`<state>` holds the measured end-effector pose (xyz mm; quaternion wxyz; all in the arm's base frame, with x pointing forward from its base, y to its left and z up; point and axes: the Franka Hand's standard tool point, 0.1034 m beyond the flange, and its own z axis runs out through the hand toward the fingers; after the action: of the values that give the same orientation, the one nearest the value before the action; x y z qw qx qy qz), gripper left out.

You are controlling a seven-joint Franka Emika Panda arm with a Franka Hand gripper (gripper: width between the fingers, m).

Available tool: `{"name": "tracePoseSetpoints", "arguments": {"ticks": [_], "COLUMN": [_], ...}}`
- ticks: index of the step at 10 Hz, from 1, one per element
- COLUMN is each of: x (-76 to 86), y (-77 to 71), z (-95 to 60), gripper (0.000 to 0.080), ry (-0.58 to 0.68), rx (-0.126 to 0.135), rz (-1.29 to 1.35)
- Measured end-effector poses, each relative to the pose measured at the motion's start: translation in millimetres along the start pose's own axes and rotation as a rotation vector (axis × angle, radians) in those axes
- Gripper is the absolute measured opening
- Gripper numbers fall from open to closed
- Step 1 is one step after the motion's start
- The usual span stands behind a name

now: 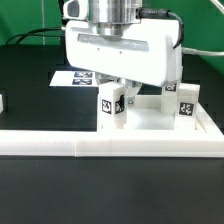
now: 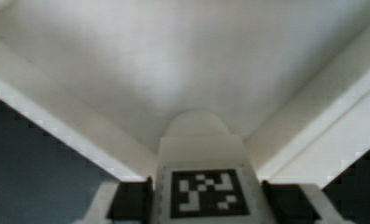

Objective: Assemble square table

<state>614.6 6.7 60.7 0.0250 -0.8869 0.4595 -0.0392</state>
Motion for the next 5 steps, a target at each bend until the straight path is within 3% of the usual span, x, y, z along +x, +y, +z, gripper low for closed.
{"name": "tracePoseSetpoints", "arguments": {"ticks": [1,3,5], "x": [1.1,4.3,5.5], "y": [-0.8,-6.3,-8.9], "z": [0.5,0.9,1.4], "gripper": [0.0287,0.0288,0.0288], "ry": [-0.002,-0.054,-0.07], "rx": [-0.003,-0.055,-0.077], "rz": [0.092,0.354,0.568]}}
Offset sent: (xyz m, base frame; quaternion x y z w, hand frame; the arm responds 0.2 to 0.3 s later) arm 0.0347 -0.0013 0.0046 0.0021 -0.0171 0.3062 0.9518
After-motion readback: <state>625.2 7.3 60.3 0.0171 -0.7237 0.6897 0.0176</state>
